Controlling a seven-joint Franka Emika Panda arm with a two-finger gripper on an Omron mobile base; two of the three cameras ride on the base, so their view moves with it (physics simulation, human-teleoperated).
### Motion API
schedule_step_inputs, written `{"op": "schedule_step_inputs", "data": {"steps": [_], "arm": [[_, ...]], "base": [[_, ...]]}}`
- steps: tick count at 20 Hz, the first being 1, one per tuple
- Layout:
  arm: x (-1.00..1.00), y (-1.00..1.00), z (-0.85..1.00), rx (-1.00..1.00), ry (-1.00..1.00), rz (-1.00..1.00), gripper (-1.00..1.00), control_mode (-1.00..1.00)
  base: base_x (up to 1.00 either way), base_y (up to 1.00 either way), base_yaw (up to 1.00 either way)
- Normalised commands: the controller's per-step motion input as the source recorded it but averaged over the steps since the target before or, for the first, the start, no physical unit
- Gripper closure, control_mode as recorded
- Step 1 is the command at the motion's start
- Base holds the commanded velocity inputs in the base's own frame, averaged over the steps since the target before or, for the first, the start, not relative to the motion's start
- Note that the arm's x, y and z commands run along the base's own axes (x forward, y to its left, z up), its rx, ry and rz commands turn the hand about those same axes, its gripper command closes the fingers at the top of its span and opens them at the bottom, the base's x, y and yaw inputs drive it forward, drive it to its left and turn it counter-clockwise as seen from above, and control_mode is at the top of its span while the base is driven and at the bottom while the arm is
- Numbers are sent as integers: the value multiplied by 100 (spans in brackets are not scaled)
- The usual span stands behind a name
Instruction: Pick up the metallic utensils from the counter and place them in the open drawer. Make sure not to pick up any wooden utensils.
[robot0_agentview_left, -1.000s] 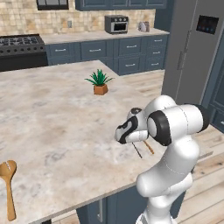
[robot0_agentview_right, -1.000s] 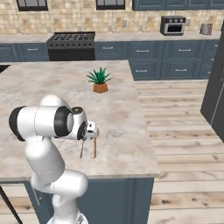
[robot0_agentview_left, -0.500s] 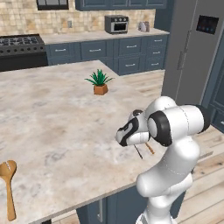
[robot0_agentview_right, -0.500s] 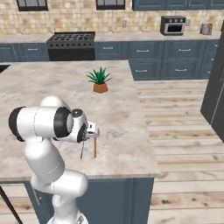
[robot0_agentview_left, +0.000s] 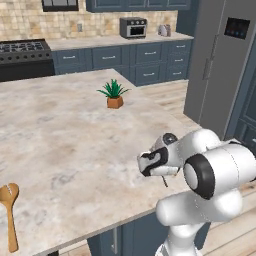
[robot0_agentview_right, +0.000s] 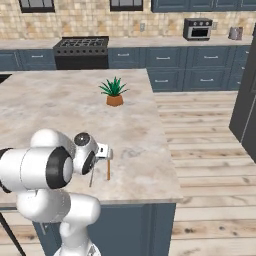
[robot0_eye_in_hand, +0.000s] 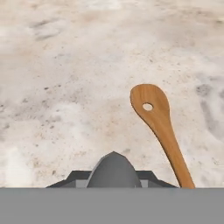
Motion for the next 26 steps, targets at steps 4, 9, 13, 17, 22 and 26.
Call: {"op": "schedule_step_inputs", "data": {"steps": [4, 9, 13, 17, 22, 26], "arm": [[-49, 0, 100, 0, -20, -18, 100, -100], [-52, -1, 100, 0, -14, -17, 100, -100], [-72, -24, 74, 0, -13, -11, 100, -100], [-100, -70, 3, 2, -16, -7, 100, -100], [0, 0, 0, 0, 0, 0, 100, 100], [0, 0, 0, 0, 0, 0, 100, 100]], "base": [[0, 0, 0], [0, 0, 0], [0, 0, 0], [0, 0, 0], [-74, -100, -12], [3, -100, -1]]}}
